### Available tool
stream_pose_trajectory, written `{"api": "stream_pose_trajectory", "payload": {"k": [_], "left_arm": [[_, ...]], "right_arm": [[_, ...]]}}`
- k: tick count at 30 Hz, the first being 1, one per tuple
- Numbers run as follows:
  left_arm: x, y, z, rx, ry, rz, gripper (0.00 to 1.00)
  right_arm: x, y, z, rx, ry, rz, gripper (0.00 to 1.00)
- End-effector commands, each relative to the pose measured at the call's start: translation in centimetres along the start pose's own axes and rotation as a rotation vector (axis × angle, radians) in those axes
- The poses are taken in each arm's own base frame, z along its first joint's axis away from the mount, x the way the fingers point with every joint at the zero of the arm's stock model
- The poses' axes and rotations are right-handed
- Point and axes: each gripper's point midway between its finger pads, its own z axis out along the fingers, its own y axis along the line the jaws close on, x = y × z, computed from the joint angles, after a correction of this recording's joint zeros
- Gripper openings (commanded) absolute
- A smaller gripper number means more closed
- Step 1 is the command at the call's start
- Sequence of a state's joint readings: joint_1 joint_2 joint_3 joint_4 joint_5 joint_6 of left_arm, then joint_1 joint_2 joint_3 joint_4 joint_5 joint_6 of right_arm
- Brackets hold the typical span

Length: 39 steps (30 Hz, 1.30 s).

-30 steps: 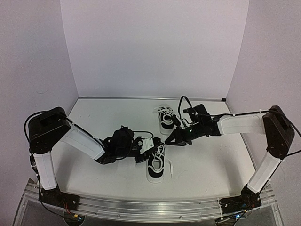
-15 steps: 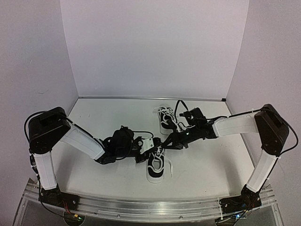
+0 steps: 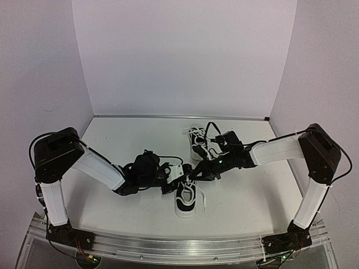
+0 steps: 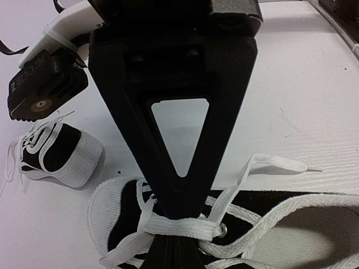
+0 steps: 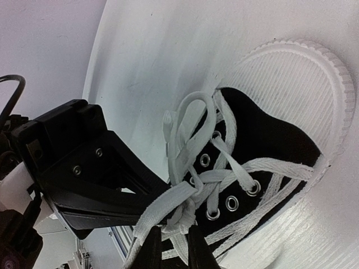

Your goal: Tie the shoes

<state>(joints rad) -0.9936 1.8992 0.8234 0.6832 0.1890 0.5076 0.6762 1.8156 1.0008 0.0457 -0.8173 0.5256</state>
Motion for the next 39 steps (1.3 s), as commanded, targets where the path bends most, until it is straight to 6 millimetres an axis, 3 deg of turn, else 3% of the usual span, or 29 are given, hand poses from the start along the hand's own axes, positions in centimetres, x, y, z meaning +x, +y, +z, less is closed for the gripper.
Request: {"api": "stream_pose_trajectory", "payload": {"k": [1,21,26,29,31,35,39], "left_arm": [[-0.6,0.3,0.1,-0.003,-0.033,0.015,0.0],[-1.0,0.3,0.4,0.001,-0.052,0.013,0.0],[-1.2,0.4,0.4,0.0,-0.055,0.014,0.0],[-1.2,0.5,0.3,-0.005,-0.053,0.016,0.0],[-1.3,0.6,0.0,-0.011,-0.047,0.021,0.04],[-1.2,0.7,-1.1,-0.006,0.0,0.036,0.22],[-1.0,0.9,-2.7,-0.029,0.027,0.05,0.29]], "right_arm": [[-0.1,0.8,0.5,-0.046,0.001,-0.015,0.15],[0.4,0.1,1.1,-0.051,0.012,0.006,0.14],[0.0,0.8,1.0,-0.078,0.005,-0.004,0.02],[-0.1,1.0,0.8,-0.078,0.0,-0.009,0.0],[-0.1,1.1,0.6,-0.073,-0.009,-0.013,0.0],[-0.3,1.4,0.0,-0.064,-0.03,-0.021,0.0],[-0.4,1.5,-0.3,-0.051,-0.045,-0.024,0.0]]}}
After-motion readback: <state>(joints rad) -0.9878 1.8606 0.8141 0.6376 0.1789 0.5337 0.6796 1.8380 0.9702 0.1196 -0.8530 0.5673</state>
